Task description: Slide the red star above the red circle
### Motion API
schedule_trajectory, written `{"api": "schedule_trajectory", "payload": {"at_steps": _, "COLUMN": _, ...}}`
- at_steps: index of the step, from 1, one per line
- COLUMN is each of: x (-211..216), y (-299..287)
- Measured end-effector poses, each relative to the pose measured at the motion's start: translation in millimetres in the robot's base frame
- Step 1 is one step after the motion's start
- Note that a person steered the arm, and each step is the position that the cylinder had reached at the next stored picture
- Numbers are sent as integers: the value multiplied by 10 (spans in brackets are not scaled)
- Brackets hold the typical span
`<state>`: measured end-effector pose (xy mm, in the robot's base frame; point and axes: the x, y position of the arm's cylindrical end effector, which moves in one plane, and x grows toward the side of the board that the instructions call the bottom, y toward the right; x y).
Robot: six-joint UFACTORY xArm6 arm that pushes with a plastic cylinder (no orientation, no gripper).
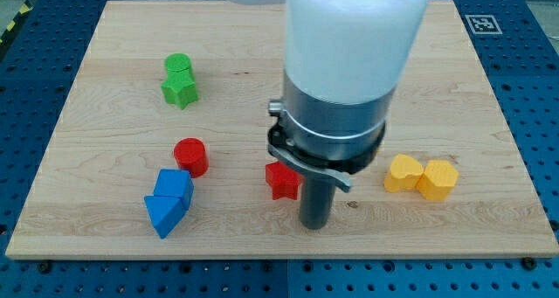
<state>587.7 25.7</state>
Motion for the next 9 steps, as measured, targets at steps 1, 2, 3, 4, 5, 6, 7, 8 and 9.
{"api": "schedule_trajectory", "payload": {"at_steps": 1, "x": -183, "y": -189}}
{"api": "schedule_trajectory", "payload": {"at_steps": 2, "x": -401, "y": -307}}
{"api": "schedule_trajectory", "payload": {"at_steps": 3, "x": -652, "y": -342}}
{"api": "schedule_trajectory", "payload": {"at_steps": 4, "x": -730, "y": -376}}
{"api": "schedule_trajectory", "payload": {"at_steps": 5, "x": -721, "y": -247}}
{"api": "schedule_trajectory", "payload": {"at_steps": 6, "x": -788, "y": 6}}
{"api": "schedule_trajectory", "payload": {"at_steps": 7, "x": -967, "y": 120}}
{"api": "schedule_trajectory", "payload": {"at_steps": 8, "x": -1017, "y": 17}}
{"api": "schedule_trajectory", "payload": {"at_steps": 9, "x": -1022, "y": -250}}
